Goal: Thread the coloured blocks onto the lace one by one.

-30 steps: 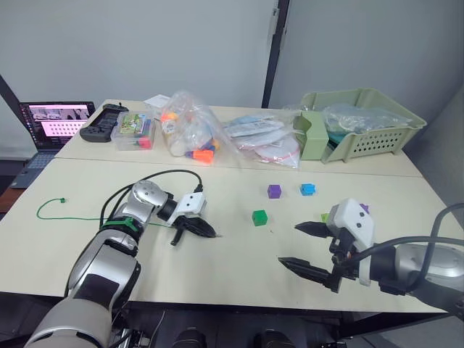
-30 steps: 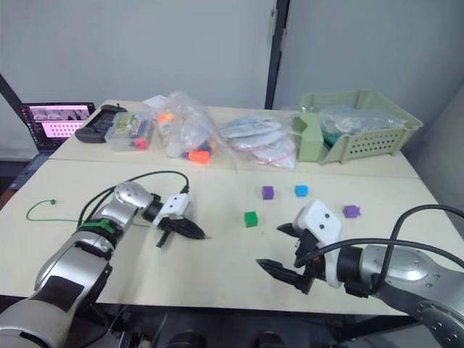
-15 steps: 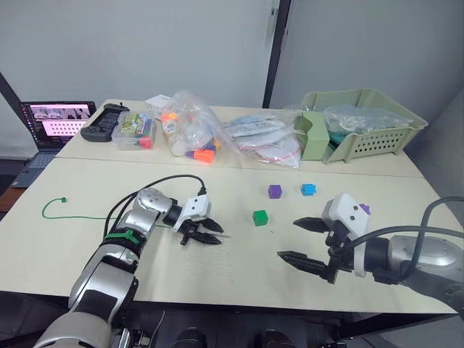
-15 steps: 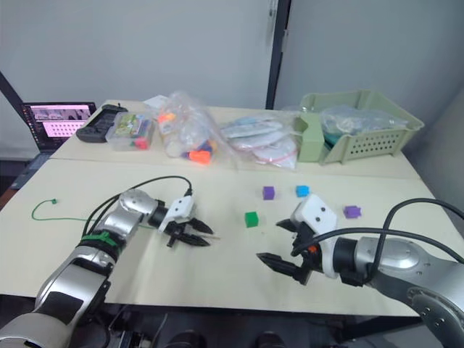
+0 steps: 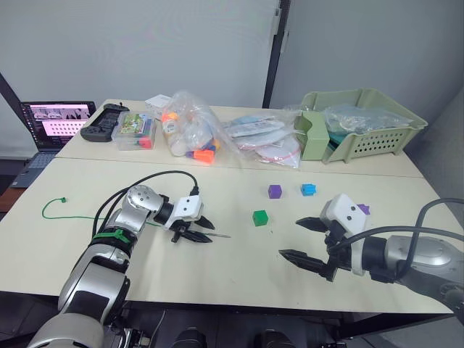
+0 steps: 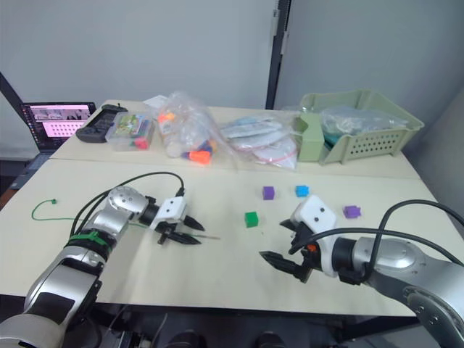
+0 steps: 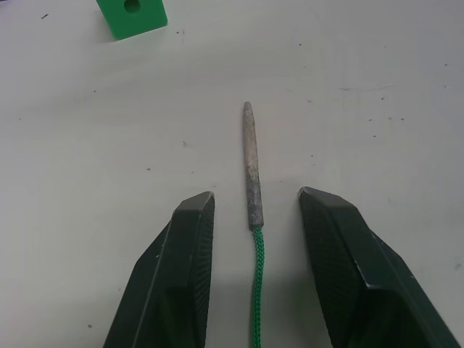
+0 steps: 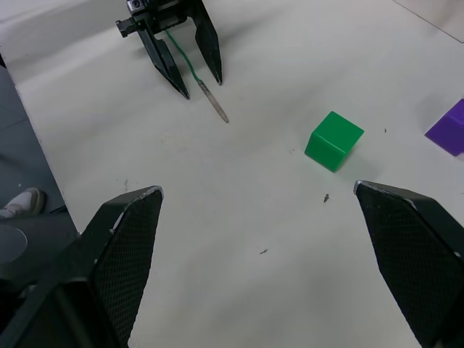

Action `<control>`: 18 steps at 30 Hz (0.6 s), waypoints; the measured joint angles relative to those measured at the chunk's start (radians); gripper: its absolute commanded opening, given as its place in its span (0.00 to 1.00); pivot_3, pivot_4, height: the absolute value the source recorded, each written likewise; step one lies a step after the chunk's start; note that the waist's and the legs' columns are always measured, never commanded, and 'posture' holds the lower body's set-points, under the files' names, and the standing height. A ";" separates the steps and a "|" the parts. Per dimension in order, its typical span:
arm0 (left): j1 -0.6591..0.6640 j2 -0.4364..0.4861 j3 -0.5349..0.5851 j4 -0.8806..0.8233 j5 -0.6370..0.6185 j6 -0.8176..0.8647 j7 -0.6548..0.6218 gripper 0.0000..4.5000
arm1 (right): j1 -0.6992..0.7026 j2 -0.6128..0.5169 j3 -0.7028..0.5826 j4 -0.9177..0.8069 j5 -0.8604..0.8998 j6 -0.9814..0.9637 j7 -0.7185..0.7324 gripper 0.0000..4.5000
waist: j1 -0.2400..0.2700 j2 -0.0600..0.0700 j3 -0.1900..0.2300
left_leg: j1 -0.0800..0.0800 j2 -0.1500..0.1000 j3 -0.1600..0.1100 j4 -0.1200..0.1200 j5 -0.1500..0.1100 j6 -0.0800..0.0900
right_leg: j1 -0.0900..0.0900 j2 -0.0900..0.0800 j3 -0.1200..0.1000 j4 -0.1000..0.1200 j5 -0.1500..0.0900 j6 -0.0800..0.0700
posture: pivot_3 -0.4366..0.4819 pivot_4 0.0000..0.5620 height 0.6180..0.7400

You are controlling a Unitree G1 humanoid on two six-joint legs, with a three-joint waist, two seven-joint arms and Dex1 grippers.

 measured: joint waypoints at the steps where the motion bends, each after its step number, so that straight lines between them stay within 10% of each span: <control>1: 0.000 0.000 0.000 -0.004 0.003 0.004 0.001 0.38 | -0.001 0.000 0.000 0.000 -0.001 0.000 0.000 1.00 | 0.000 0.000 0.000 | 0.000 0.000 0.000 0.000 0.000 0.000 | 0.000 0.000 0.000 0.000 0.000 0.000 | 0.48 0.27 0.94; 7: 0.000 -0.014 0.001 -0.012 0.023 0.030 0.046 0.01 | -0.033 0.000 0.008 0.003 -0.008 0.007 -0.005 1.00 | 0.003 0.000 0.000 | 0.001 0.000 0.000 0.000 0.000 0.000 | 0.001 0.000 0.000 0.000 0.000 0.000 | 0.48 0.27 0.94; 18: 0.053 -0.013 0.062 -0.174 -0.075 0.231 -0.002 0.01 | 0.010 0.072 -0.016 -0.007 -0.053 -0.011 -0.085 1.00 | 0.003 0.000 0.000 | -0.002 0.000 -0.001 0.000 0.000 0.000 | -0.002 0.000 0.000 0.000 0.000 0.000 | 0.48 0.27 0.94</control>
